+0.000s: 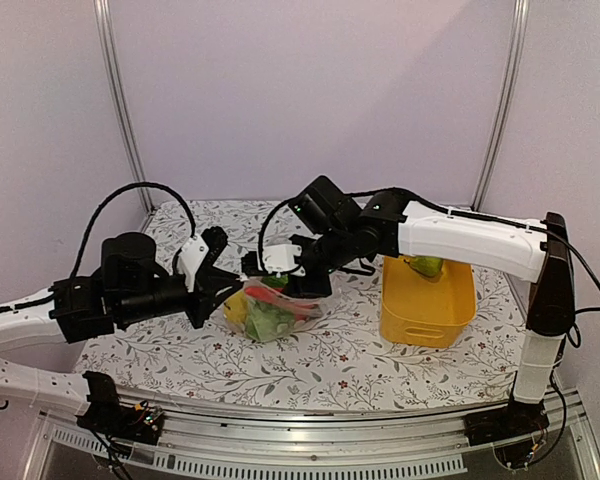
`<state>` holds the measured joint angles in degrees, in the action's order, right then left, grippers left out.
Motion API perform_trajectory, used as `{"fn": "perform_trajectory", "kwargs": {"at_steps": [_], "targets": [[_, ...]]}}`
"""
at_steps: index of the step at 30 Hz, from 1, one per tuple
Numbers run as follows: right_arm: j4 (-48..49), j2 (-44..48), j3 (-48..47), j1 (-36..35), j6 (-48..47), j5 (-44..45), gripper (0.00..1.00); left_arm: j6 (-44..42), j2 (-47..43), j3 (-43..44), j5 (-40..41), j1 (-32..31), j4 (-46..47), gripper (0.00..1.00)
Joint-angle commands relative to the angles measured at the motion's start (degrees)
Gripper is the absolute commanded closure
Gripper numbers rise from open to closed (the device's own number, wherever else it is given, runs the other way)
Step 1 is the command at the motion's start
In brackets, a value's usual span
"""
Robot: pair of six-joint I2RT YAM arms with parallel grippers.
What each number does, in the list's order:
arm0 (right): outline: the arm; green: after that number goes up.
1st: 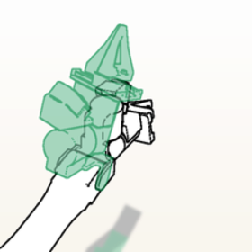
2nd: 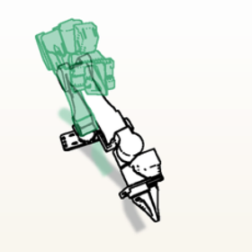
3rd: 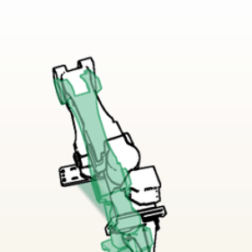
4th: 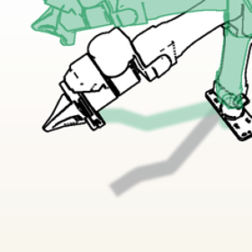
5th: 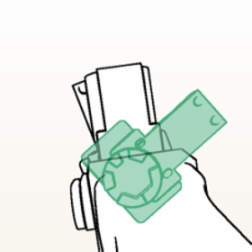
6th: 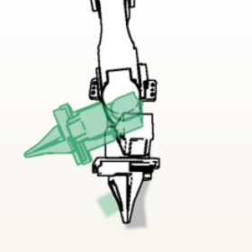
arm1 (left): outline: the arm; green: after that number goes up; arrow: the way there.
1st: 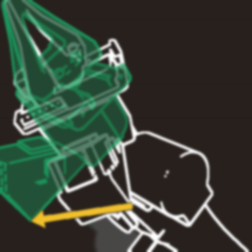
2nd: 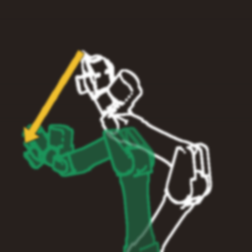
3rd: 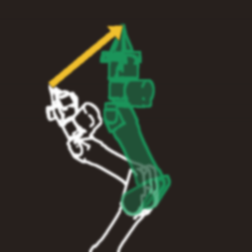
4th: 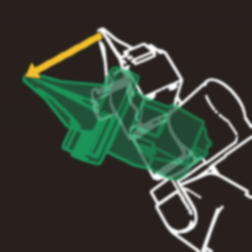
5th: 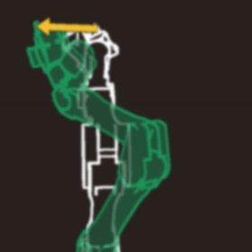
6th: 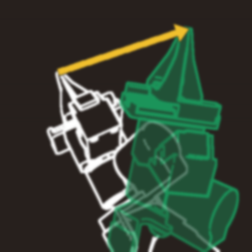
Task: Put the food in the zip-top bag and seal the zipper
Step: Hold the zipper food storage bag at the center of the board.
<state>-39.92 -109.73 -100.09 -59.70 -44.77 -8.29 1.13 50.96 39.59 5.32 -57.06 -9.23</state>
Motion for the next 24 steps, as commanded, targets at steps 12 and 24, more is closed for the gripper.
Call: {"fn": "perform_trajectory", "kwargs": {"at_steps": [12, 24], "targets": [[-2.5, 2.8, -2.6, 1.3, 2.7, -5.3, 0.43, -3.7, 1.1, 0.9, 0.9, -0.4, 6.5, 0.93], [-2.5, -0.2, -6.2, 4.0, 6.3, -8.0, 0.44, -3.8, 6.8, -0.6, 0.4, 0.2, 8.3, 0.74]]}}
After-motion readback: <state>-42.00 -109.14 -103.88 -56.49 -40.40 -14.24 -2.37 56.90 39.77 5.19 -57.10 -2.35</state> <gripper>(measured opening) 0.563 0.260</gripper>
